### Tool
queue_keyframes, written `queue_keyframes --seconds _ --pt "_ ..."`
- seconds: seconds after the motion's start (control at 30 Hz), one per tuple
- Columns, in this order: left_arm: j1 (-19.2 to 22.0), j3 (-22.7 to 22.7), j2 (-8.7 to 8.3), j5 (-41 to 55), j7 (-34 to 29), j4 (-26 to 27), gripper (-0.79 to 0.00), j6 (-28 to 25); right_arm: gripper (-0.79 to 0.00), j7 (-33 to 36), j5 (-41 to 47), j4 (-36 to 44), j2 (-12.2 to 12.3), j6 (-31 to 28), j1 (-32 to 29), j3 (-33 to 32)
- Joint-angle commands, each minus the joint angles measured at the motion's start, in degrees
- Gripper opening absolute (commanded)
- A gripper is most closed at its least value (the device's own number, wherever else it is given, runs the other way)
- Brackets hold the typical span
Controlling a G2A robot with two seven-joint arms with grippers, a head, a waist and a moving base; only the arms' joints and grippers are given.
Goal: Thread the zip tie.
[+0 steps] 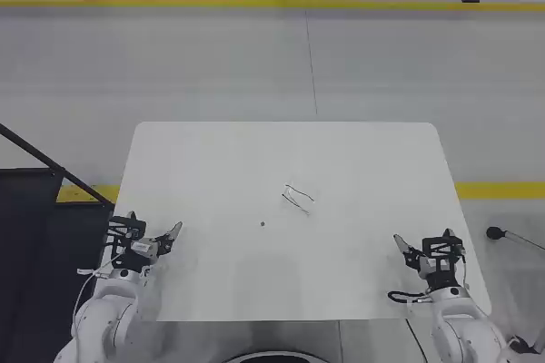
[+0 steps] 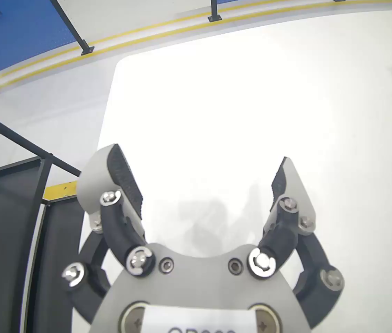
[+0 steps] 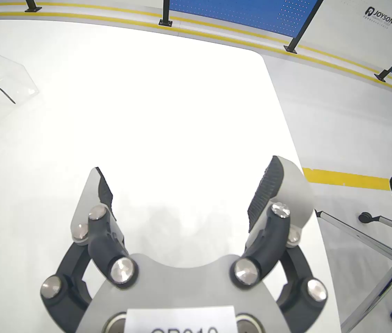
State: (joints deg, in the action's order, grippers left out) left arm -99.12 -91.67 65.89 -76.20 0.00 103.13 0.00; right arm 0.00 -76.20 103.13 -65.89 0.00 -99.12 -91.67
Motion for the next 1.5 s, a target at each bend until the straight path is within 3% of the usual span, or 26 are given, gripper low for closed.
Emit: queue_keyframes --seconds 0.0,0.8,1.1,1.23,1.47 --pt "0.0 0.0 0.00 0.0 0.0 0.0 0.000 0.0 0.000 0.0 0.0 0.0 0.0 0.0 0.0 0.0" --pt "0.8 -0.5 0.02 1.0 0.6 -0.5 0.000 -1.4 0.000 0.0 0.0 0.0 0.0 0.0 0.0 0.0" --pt "7.1 -0.5 -0.45 8.3 -7.1 0.9 0.000 -15.7 0.000 0.0 0.0 0.0 0.0 0.0 0.0 0.0" --pt "12.1 1.7 -0.57 16.1 -17.1 0.5 0.000 -22.5 0.000 0.0 0.0 0.0 0.0 0.0 0.0 0.0" --pt "22.9 5.9 -0.41 27.3 -30.3 -3.2 0.000 -24.0 0.000 0.0 0.0 0.0 0.0 0.0 0.0 0.0"
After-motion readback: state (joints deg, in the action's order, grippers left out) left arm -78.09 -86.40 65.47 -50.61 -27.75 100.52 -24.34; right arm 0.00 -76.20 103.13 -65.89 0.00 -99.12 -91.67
